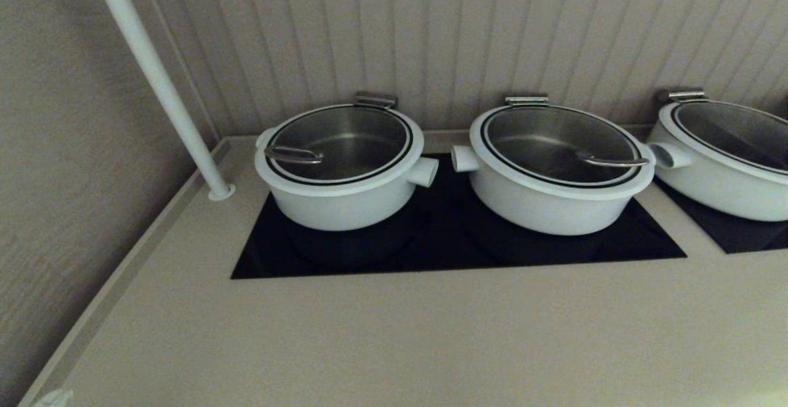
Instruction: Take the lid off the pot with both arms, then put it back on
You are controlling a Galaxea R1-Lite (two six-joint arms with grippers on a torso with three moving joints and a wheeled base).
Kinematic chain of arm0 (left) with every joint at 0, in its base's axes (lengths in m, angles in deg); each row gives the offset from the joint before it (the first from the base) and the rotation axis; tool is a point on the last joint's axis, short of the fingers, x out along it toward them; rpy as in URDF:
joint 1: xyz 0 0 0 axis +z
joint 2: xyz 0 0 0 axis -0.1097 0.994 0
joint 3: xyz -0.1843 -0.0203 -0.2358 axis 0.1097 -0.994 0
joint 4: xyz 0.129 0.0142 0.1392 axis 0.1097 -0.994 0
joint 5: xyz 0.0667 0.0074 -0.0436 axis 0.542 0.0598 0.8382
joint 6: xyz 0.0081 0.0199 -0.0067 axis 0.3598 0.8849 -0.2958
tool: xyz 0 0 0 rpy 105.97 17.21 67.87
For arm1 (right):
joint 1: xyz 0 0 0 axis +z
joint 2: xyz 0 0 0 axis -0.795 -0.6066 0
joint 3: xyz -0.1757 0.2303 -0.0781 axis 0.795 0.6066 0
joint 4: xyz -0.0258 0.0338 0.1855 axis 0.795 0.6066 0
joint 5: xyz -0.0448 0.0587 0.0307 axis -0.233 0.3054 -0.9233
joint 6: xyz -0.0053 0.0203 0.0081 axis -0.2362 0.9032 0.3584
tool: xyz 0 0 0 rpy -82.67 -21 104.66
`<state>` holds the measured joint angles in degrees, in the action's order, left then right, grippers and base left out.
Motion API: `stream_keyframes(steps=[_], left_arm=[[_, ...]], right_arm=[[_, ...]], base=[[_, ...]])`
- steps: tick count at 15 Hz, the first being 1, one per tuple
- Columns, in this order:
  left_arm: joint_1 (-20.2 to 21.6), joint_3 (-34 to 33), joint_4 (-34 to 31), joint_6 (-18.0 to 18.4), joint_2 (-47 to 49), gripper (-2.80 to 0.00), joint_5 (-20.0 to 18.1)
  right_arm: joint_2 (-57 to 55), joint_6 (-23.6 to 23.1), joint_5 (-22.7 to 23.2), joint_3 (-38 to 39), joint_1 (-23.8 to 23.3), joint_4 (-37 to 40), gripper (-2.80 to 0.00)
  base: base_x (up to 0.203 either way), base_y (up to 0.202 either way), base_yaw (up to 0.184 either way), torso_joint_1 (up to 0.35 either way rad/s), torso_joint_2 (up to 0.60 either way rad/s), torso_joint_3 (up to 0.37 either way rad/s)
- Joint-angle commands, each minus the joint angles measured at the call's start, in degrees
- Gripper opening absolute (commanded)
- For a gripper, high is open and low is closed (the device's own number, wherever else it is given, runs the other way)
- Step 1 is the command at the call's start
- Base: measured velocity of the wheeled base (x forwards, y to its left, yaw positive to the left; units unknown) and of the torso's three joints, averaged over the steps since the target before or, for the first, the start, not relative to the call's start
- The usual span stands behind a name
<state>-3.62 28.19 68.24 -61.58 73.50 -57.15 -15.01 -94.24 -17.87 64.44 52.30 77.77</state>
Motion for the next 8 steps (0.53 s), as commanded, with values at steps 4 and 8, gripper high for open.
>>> stream_keyframes(steps=[4, 8], left_arm=[[-1.50, 0.18, -9.25, -0.11, -13.04, -2.80, -0.31], [-1.85, 0.04, -10.99, -2.46, -21.50, -2.80, -3.37]], right_arm=[[-0.07, -0.02, 0.02, 0.00, 0.00, 0.02, -2.80], [-0.07, -0.02, 0.02, 0.00, 0.00, 0.02, -2.80]], base=[[0.000, 0.000, 0.000, 0.000, 0.00, 0.000], [0.000, 0.000, 0.000, 0.000, 0.00, 0.000]])
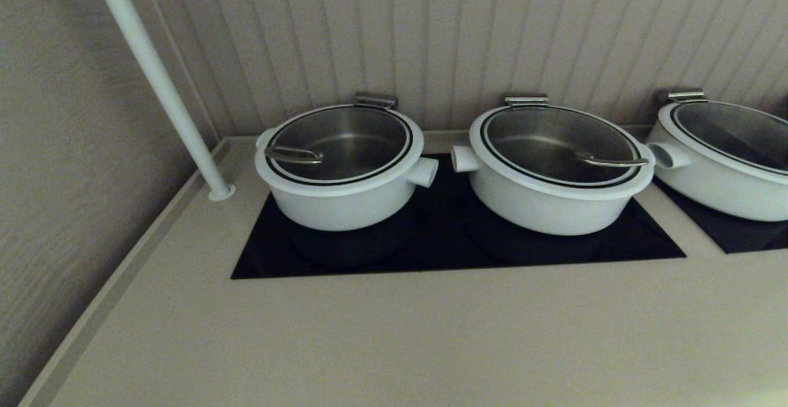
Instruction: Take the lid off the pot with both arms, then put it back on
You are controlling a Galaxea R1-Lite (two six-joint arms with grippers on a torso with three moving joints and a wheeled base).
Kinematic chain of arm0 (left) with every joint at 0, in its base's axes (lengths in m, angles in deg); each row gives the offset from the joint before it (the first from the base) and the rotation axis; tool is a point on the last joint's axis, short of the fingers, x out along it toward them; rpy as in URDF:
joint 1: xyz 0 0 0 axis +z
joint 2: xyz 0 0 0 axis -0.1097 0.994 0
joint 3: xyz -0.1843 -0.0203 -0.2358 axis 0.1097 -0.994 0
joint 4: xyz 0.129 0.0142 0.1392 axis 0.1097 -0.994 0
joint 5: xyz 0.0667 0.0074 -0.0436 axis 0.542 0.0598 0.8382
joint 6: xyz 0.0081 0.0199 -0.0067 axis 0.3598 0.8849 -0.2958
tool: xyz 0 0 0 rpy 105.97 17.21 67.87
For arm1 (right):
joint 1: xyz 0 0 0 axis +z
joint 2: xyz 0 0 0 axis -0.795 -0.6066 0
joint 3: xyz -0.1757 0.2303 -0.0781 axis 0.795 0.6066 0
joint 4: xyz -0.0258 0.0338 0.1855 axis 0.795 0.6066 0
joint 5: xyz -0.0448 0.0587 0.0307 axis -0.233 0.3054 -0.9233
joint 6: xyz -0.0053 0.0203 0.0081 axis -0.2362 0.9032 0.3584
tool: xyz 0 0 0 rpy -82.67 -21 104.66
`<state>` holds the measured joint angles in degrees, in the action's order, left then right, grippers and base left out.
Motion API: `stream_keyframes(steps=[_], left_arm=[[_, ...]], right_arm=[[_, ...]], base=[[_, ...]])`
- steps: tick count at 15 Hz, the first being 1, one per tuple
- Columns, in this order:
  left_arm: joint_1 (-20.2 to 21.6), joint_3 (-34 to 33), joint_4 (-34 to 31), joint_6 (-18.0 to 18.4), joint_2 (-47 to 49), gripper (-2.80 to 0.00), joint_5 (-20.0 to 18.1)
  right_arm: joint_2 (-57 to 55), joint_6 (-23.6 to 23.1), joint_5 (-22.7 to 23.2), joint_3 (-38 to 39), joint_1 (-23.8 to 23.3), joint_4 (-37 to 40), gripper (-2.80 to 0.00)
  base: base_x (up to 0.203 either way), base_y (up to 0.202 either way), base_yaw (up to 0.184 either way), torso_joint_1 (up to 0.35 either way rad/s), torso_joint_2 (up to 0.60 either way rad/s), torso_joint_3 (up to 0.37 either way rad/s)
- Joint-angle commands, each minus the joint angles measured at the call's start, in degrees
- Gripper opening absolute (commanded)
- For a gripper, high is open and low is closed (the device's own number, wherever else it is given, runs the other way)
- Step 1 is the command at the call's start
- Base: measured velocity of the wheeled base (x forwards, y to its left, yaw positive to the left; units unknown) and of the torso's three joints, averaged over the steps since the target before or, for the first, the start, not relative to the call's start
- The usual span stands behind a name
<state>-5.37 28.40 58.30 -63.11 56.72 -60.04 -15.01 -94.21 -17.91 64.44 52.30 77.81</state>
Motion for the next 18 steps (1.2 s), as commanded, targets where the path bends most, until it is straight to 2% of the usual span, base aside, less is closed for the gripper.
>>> stream_keyframes(steps=[1, 4, 18], left_arm=[[-0.13, -0.20, -1.57, -2.88, -4.83, -2.80, -0.61], [-0.31, -0.21, -1.79, -8.06, -4.81, -2.80, -0.09], [-0.31, -0.21, -1.88, -9.46, -4.81, -2.80, 0.08]], right_arm=[[-0.07, -0.13, 0.06, 0.00, 0.00, -0.01, -2.80], [-0.07, -0.05, 0.06, 0.00, 0.00, -0.01, -2.80], [-0.07, -0.14, 0.06, 0.00, 0.00, -0.01, -2.80]], base=[[0.000, 0.000, 0.000, 0.000, 0.00, 0.000], [0.000, 0.000, 0.000, 0.000, 0.00, 0.000], [0.000, 0.000, 0.000, 0.000, 0.00, 0.000]])
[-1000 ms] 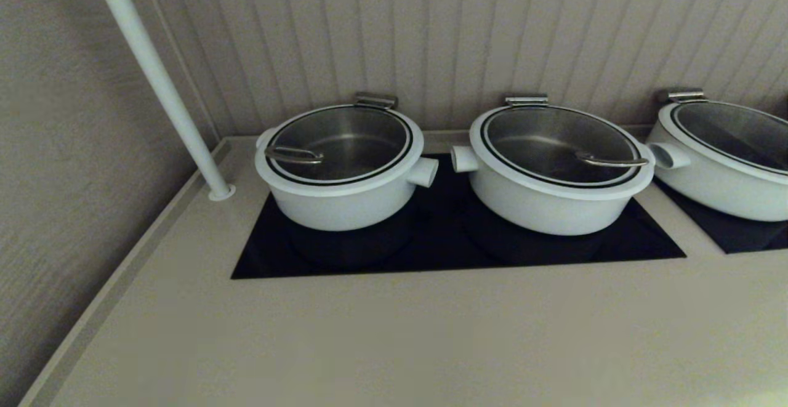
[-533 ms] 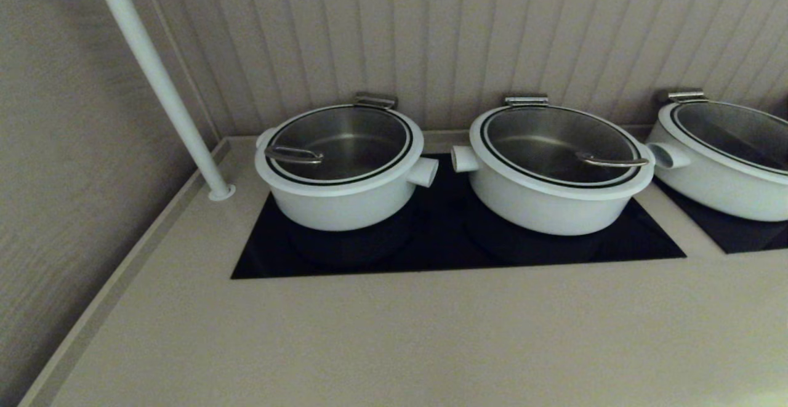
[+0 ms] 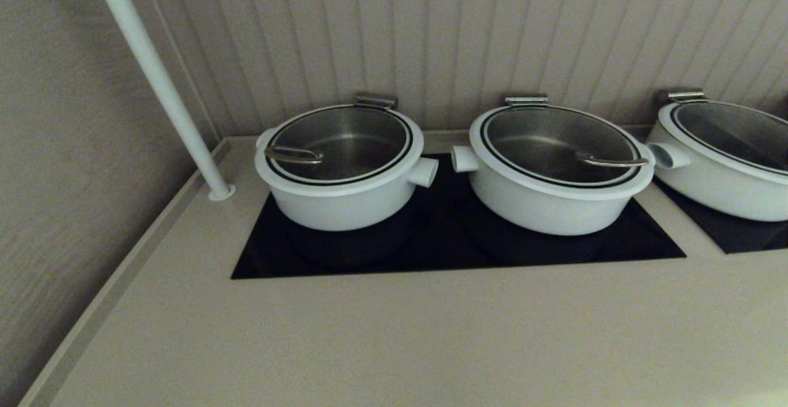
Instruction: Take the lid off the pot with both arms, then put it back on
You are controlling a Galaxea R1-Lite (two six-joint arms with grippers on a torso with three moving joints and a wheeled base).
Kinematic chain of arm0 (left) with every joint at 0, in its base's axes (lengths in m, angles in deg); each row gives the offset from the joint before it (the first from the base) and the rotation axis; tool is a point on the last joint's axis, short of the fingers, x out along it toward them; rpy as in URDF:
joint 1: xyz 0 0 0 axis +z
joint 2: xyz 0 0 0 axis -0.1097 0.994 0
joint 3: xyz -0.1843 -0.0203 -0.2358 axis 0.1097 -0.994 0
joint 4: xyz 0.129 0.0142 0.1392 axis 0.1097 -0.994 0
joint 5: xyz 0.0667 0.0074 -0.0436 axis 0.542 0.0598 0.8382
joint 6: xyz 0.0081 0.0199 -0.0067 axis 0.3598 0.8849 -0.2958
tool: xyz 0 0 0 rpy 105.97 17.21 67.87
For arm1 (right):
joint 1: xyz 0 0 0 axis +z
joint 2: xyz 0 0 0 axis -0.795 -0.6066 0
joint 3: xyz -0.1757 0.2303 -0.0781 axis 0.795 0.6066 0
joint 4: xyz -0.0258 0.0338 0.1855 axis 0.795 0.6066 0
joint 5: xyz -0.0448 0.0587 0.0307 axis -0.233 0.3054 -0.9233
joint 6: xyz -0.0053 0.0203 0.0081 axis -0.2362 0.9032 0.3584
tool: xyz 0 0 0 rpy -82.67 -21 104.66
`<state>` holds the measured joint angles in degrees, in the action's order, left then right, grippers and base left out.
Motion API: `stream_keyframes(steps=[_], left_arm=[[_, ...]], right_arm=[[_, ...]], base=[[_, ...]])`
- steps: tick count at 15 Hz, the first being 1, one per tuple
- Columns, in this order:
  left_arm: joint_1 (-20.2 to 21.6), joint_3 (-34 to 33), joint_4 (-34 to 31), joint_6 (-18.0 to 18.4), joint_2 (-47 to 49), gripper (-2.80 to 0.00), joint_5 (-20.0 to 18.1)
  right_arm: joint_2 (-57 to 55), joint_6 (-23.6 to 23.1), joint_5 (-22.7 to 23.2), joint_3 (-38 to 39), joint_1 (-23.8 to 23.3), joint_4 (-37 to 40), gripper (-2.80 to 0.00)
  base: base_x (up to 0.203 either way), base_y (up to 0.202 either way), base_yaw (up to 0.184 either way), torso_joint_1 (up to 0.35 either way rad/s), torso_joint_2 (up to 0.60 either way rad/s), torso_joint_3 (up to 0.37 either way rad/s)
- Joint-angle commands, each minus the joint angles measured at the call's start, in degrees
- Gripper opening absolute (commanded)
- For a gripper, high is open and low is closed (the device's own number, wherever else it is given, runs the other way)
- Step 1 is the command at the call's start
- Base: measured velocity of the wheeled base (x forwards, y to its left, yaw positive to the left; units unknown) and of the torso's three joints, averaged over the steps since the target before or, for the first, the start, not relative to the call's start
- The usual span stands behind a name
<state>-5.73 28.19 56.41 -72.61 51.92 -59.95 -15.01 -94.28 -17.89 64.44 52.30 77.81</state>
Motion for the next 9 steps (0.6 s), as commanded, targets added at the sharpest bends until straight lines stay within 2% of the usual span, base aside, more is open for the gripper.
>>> stream_keyframes(steps=[1, 9], left_arm=[[0.04, 0.00, 0.00, 0.04, -0.09, -2.80, -0.01], [0.04, 0.00, 0.00, 0.04, -0.10, -2.80, -0.01]], right_arm=[[-0.07, -0.06, 0.03, 0.00, 0.00, -0.01, -2.80], [-0.07, 1.34, -0.85, 0.00, 0.00, -0.10, -2.80]], base=[[0.000, 0.000, 0.000, 0.000, 0.00, 0.000], [0.000, 0.000, 0.000, 0.000, 0.00, 0.000]])
